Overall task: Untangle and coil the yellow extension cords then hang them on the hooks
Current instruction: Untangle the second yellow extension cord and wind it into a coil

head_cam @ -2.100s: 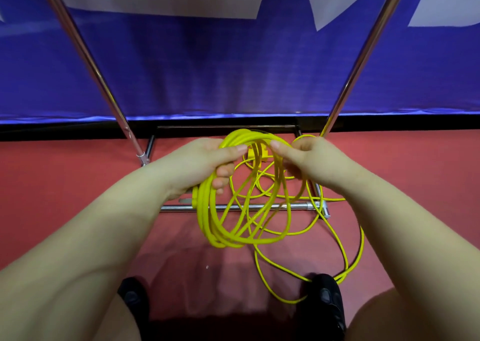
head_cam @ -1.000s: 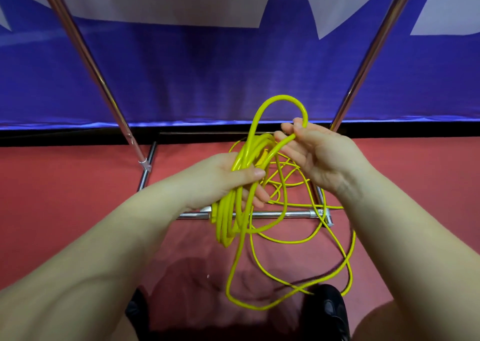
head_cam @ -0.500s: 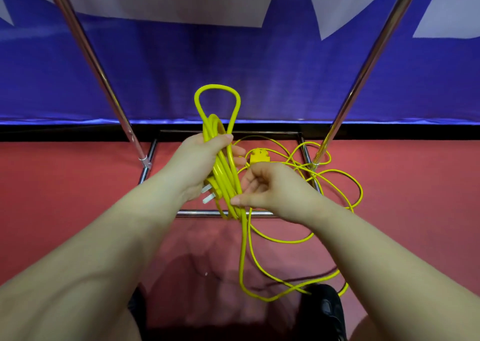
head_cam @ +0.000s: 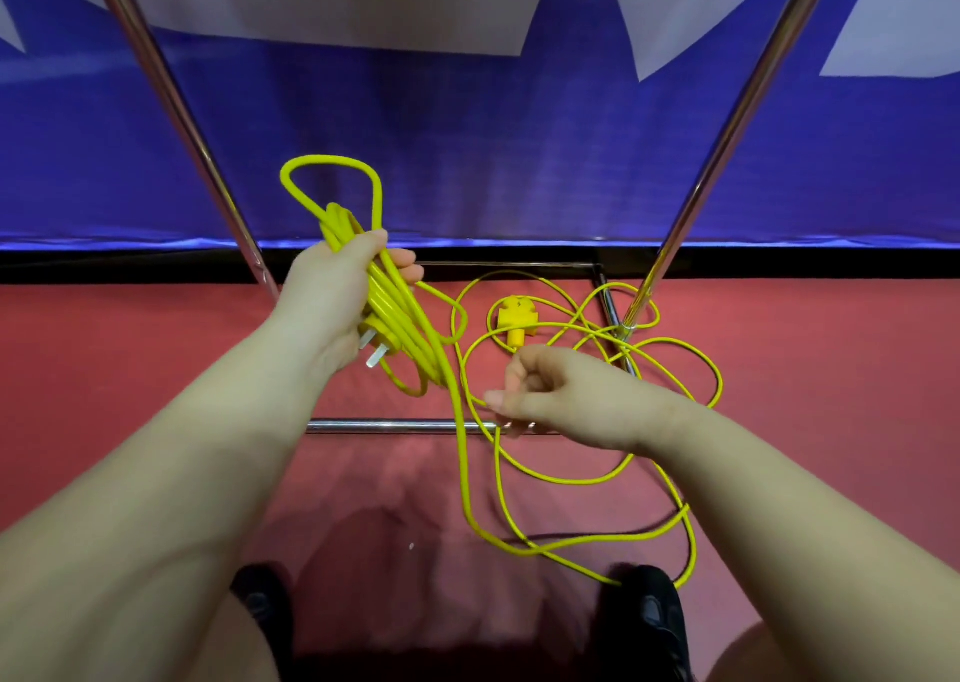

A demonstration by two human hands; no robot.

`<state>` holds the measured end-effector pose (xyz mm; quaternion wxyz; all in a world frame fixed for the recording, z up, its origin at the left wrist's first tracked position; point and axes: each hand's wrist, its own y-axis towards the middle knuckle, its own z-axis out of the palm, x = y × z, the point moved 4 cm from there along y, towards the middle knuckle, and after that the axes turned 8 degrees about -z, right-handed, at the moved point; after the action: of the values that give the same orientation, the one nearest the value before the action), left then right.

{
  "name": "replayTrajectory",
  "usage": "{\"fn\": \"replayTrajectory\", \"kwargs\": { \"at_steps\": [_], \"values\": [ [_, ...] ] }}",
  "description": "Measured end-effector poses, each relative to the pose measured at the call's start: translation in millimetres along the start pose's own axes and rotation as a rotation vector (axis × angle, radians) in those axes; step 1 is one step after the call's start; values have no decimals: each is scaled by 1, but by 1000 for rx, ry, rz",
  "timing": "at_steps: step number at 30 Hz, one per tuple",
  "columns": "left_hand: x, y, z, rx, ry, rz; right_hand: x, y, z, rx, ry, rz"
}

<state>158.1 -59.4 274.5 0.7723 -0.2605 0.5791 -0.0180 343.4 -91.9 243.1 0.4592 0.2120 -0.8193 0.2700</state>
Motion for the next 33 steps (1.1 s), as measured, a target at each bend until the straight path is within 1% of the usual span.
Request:
{"fn": "replayTrajectory", "kwargs": {
  "at_steps": [2,6,12,14,16,18,21,23,24,26,28,29,31,32,33],
  "values": [
    [3,0,0,-4,19,13,-1,2,1,-47,46,-17],
    [12,-4,8,4,13,-27,-1,6,11,-15,57,-17],
    [15,-8,14,13,-33,-22,3,11,20,-7,-60,-16],
    [13,-6,12,-3,-49,-20,3,12,22,27,-9,-12],
    [11,-3,7,-28,-77,-15,4,11,21,22,88,-17],
    [7,1,1,-49,-98,4,8,11,14,-63,107,-66],
    [3,10,-7,-49,-108,25,12,9,-3,-323,53,-135],
    [3,13,-10,-26,-7,11,10,6,-17,-492,25,-114],
    [5,13,-9,-6,64,-3,8,5,-23,-544,-22,-88],
    [9,11,-8,22,204,-23,4,3,-30,-580,-172,-31],
    [12,10,-7,24,335,-6,4,1,-32,-517,-371,20],
    [13,10,-7,28,403,13,5,1,-29,-434,-455,43],
    [14,10,-4,62,528,56,9,0,-19,-175,-533,56],
    [14,9,-2,89,584,76,12,-3,-12,-35,-503,46],
    [15,8,0,120,642,96,15,-5,-6,69,-420,32]
  ]
}}
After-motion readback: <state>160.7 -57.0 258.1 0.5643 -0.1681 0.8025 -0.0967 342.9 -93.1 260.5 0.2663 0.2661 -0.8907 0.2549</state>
